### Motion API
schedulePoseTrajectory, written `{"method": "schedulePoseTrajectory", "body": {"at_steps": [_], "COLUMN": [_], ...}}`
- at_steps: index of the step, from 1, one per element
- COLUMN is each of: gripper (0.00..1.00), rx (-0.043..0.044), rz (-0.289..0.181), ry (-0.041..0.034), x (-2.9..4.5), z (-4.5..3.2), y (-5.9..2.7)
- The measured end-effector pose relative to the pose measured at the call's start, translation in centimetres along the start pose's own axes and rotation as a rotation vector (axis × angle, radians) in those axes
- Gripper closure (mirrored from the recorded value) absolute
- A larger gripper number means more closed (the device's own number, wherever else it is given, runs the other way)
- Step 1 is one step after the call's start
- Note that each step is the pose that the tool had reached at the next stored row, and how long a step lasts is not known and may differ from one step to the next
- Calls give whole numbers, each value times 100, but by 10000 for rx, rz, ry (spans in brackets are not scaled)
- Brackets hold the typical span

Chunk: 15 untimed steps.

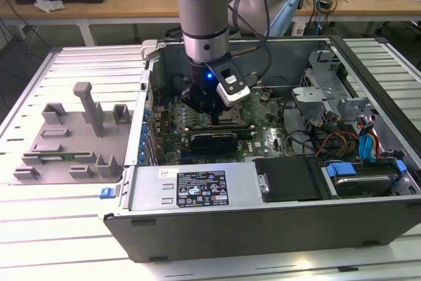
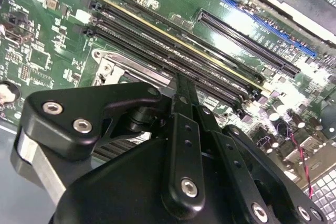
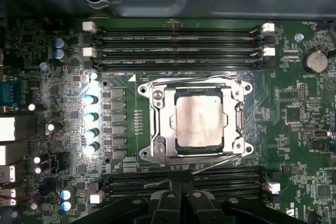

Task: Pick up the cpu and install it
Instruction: 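Install the second cpu locking lever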

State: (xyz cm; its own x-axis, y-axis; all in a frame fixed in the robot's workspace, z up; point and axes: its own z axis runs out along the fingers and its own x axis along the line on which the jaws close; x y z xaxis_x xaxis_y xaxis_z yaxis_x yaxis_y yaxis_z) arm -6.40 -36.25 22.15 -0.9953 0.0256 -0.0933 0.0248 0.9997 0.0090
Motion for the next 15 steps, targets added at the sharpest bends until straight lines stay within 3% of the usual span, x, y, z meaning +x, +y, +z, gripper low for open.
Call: {"method": "schedulePoseTrajectory", "body": {"at_steps": [6,8,15], "gripper": [89,89,89], "rx": [-29,-79,-439], "rz": [-137,-192,-587], "ry": [2,4,12], "x": [45,55,85], "z": [0,-2,0], "y": [-3,-9,-45]}}
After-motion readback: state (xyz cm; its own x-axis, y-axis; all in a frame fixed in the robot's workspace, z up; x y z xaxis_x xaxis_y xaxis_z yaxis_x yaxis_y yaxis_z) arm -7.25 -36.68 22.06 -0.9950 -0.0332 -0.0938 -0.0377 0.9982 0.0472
